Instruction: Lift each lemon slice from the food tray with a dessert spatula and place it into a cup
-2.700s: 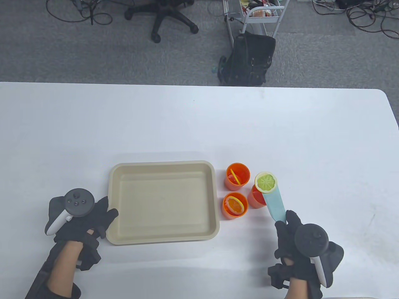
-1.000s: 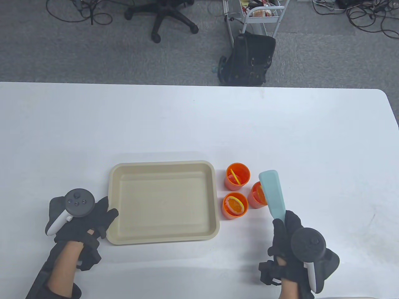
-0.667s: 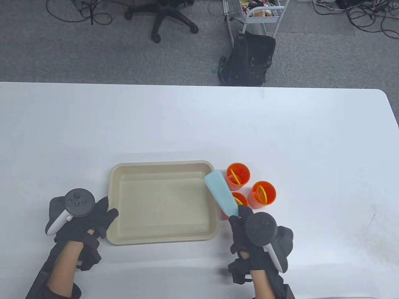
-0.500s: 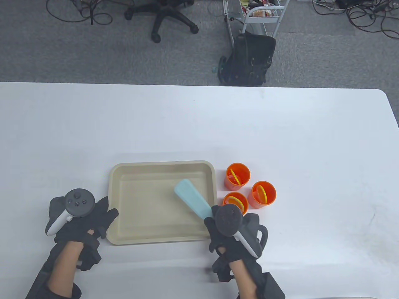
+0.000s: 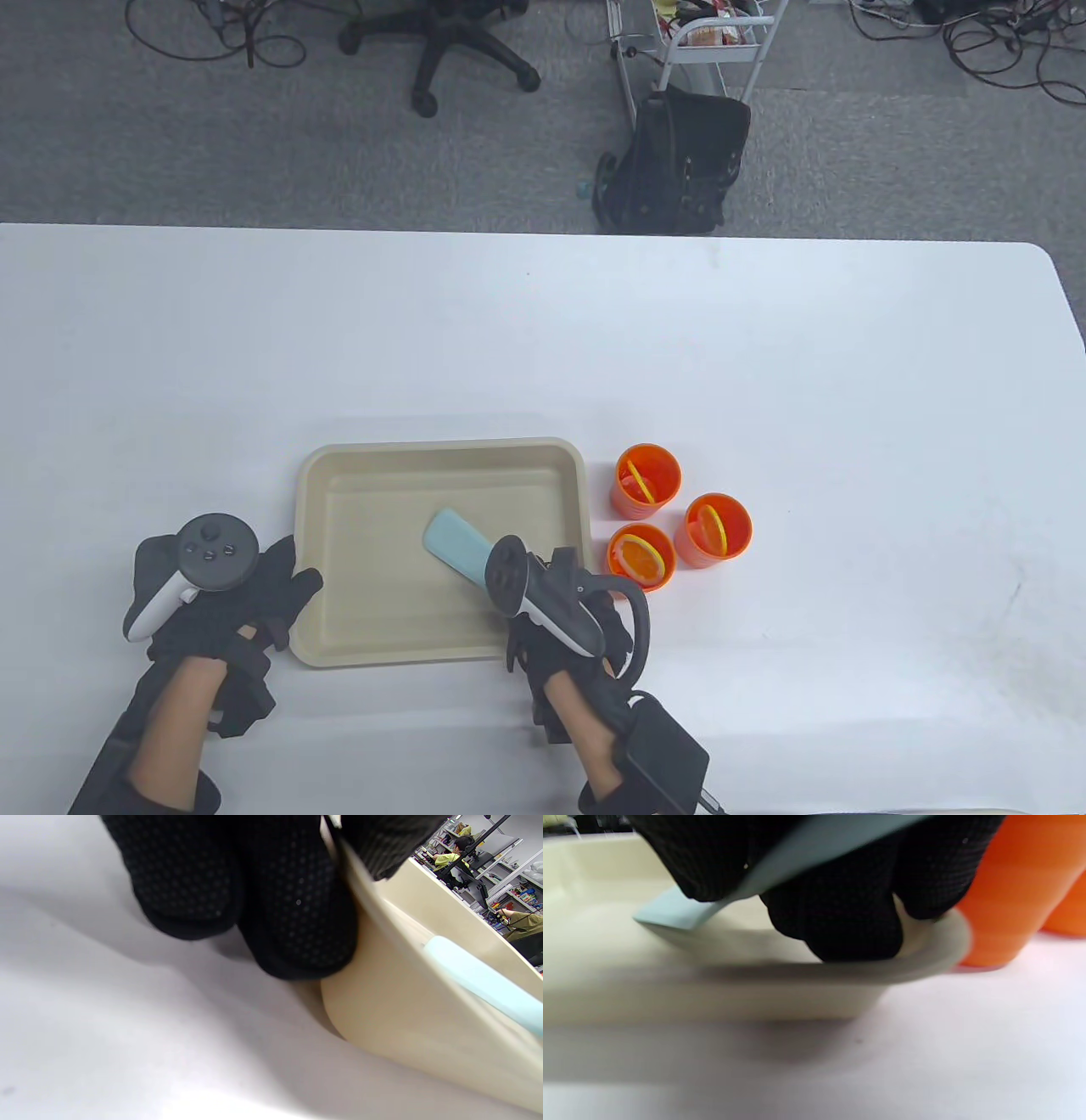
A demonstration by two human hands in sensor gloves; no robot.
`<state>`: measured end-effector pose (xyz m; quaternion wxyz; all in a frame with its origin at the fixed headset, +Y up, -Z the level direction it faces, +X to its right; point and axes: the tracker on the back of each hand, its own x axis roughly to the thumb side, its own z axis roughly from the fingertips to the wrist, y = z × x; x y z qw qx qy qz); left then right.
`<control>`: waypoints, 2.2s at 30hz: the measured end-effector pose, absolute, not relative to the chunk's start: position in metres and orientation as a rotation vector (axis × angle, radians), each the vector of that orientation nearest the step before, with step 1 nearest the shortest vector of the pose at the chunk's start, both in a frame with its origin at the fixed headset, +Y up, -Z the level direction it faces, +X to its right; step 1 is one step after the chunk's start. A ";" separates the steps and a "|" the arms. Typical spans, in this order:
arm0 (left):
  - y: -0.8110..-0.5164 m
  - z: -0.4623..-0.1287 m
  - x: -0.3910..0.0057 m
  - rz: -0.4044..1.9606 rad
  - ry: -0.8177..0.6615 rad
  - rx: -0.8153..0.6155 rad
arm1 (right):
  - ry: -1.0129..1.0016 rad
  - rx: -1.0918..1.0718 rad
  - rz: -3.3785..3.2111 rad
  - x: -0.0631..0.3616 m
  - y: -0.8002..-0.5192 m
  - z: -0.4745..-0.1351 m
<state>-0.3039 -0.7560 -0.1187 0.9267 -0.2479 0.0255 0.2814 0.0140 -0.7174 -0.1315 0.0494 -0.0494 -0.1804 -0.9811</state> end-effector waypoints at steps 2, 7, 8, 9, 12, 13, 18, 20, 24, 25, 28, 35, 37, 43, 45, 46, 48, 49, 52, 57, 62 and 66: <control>-0.756 -0.119 -0.304 0.577 0.053 -0.508 | -0.499 -0.145 -2.935 0.011 -0.718 -0.128; -0.756 -0.119 -0.304 0.574 0.054 -0.506 | -0.459 -0.133 -2.870 0.007 -0.709 -0.116; -0.756 -0.119 -0.304 0.575 0.055 -0.507 | -0.418 -0.125 -2.863 0.008 -0.705 -0.113; -0.756 -0.119 -0.304 0.574 0.055 -0.507 | -0.394 -0.115 -2.857 0.009 -0.703 -0.112; -0.755 -0.119 -0.303 0.564 0.057 -0.503 | -0.327 -0.093 -2.916 0.020 -0.688 -0.107; -0.754 -0.118 -0.303 0.551 0.060 -0.501 | -0.315 -0.092 -2.948 0.024 -0.684 -0.106; -0.731 -0.110 -0.305 0.384 0.104 -0.406 | -0.100 -0.076 -3.105 0.049 -0.670 -0.102; -0.714 -0.103 -0.307 0.391 0.114 -0.285 | -0.073 -0.085 -3.159 0.059 -0.665 -0.099; -0.684 -0.085 -0.304 0.431 0.077 -0.048 | 0.100 -0.122 -3.253 0.069 -0.652 -0.090; -0.679 -0.081 -0.301 0.419 0.071 0.002 | 0.158 -0.130 -3.263 0.070 -0.649 -0.088; -0.664 -0.069 -0.287 0.301 0.028 0.193 | 0.415 -0.146 -3.290 0.071 -0.641 -0.078; -0.658 -0.056 -0.267 0.226 -0.046 0.357 | 0.603 -0.264 -3.239 0.065 -0.641 -0.070; -0.658 -0.055 -0.266 0.214 -0.064 0.367 | 0.589 -0.277 -3.204 0.063 -0.645 -0.072; -0.661 -0.054 -0.263 0.144 -0.072 0.370 | 0.489 -0.287 -3.129 0.055 -0.656 -0.077; -0.663 -0.054 -0.262 0.120 -0.082 0.373 | 0.449 -0.281 -3.102 0.053 -0.661 -0.080; -0.664 -0.055 -0.261 0.112 -0.084 0.370 | 0.438 -0.282 -3.096 0.053 -0.662 -0.081; -0.664 -0.055 -0.261 0.108 -0.086 0.368 | 0.425 -0.274 -3.090 0.053 -0.665 -0.083; -0.664 -0.055 -0.260 0.105 -0.087 0.368 | 0.425 -0.274 -3.085 0.052 -0.667 -0.084; -0.665 -0.056 -0.259 0.089 -0.083 0.364 | 0.423 -0.262 -3.061 0.051 -0.669 -0.085; -0.665 -0.056 -0.258 0.066 -0.082 0.366 | 0.437 -0.261 -3.050 0.049 -0.669 -0.084; -0.664 -0.056 -0.258 0.055 -0.080 0.363 | 0.430 -0.277 -3.043 0.047 -0.670 -0.084; -0.665 -0.057 -0.258 0.050 -0.077 0.357 | 0.423 -0.284 -3.062 0.047 -0.671 -0.084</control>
